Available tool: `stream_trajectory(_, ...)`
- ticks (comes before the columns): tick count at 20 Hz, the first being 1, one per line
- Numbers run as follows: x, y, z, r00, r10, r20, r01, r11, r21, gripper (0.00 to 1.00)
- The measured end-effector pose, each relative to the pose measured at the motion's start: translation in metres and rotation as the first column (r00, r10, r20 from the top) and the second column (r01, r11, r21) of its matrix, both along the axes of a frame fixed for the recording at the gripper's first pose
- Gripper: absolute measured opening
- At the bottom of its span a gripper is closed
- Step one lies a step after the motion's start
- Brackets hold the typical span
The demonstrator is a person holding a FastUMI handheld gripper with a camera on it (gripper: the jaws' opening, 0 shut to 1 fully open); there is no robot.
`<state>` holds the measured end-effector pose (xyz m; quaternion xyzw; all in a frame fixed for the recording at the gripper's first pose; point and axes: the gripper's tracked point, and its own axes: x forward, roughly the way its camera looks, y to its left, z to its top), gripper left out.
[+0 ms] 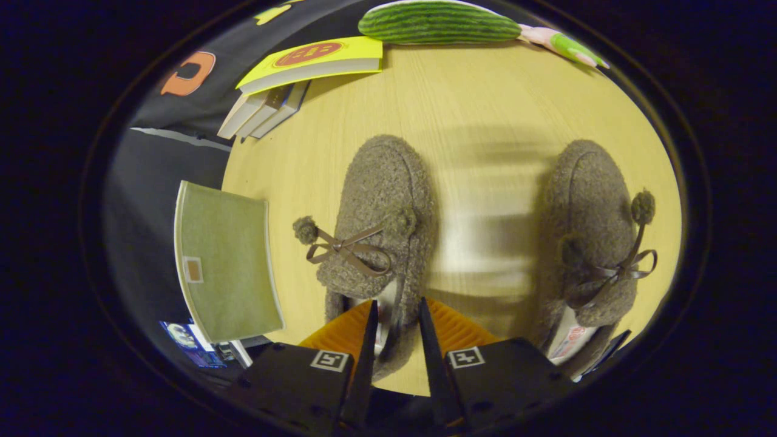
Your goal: Open the storage box then place both shoes into the box .Put the left shoe in first, then the right shoe, with the right side of both shoes facing outward in a uniform manner.
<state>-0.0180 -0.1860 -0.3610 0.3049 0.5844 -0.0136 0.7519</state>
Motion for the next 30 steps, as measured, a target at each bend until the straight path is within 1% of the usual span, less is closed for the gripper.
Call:
stream_trajectory(1, 0.0, 0.001, -0.002, 1.0, -0.012, -0.017, 0.012, 1.0, 0.002, 0.38)
stream_trajectory(4, -0.002, -0.003, 0.001, 1.0, -0.003, -0.026, 0.002, 1.0, -0.015, 0.28)
stream_trajectory(5, -0.002, -0.005, 0.005, 1.0, -0.007, -0.021, 0.006, 1.0, -0.017, 0.18)
stream_trajectory(7, -0.004, -0.004, 0.015, 0.999, -0.03, -0.019, 0.03, 1.0, -0.003, 0.1)
stream_trajectory(9, -0.004, 0.004, 0.029, 0.999, -0.033, -0.017, 0.034, 0.999, 0.021, 0.07)
stream_trajectory(11, -0.008, 0.012, 0.051, 0.999, -0.032, 0.008, 0.031, 0.999, 0.039, 0.06)
stream_trajectory(12, -0.008, 0.018, 0.066, 0.999, -0.044, 0.018, 0.043, 0.998, 0.054, 0.06)
stream_trajectory(17, -0.008, 0.068, 0.158, 0.992, -0.045, 0.122, 0.031, 0.994, 0.107, 0.06)
stream_trajectory(19, -0.003, 0.095, 0.194, 0.986, -0.031, 0.162, 0.012, 0.993, 0.118, 0.06)
stream_trajectory(22, 0.015, 0.139, 0.234, 0.978, 0.002, 0.209, -0.028, 0.992, 0.121, 0.06)
stream_trajectory(25, 0.04, 0.195, 0.252, 0.974, 0.026, 0.223, -0.058, 0.989, 0.135, 0.06)
stream_trajectory(27, 0.054, 0.237, 0.248, 0.978, 0.036, 0.206, -0.068, 0.986, 0.151, 0.06)
stream_trajectory(30, 0.066, 0.29, 0.232, 0.986, 0.05, 0.157, -0.077, 0.982, 0.172, 0.06)
